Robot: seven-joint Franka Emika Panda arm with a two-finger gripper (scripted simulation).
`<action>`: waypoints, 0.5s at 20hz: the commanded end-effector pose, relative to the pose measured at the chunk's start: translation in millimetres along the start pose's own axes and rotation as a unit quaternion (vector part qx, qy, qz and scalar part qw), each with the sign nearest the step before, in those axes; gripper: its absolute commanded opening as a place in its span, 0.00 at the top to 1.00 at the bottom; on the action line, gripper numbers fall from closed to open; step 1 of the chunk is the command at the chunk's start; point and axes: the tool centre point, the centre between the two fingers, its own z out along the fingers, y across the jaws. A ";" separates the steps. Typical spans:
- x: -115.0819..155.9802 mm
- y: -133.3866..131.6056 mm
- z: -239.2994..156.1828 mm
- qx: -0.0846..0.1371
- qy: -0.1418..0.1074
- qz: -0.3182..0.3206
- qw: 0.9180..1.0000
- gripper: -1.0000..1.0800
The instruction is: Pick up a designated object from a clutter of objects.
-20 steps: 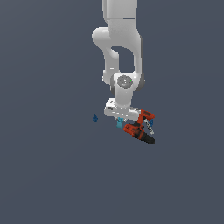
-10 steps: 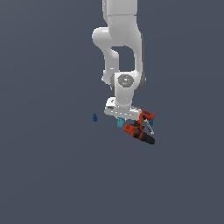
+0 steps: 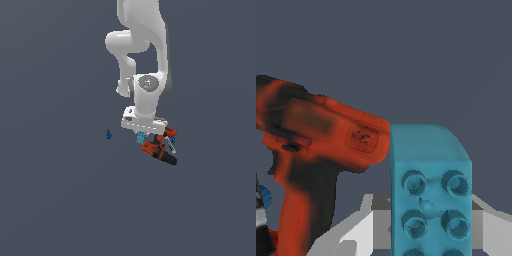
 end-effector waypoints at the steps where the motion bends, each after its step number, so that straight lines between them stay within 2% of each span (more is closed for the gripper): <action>1: 6.3 -5.9 -19.3 0.000 0.001 0.000 1.000 1.00; 10: 32.4 -30.2 -96.8 0.000 0.001 0.000 1.000 1.00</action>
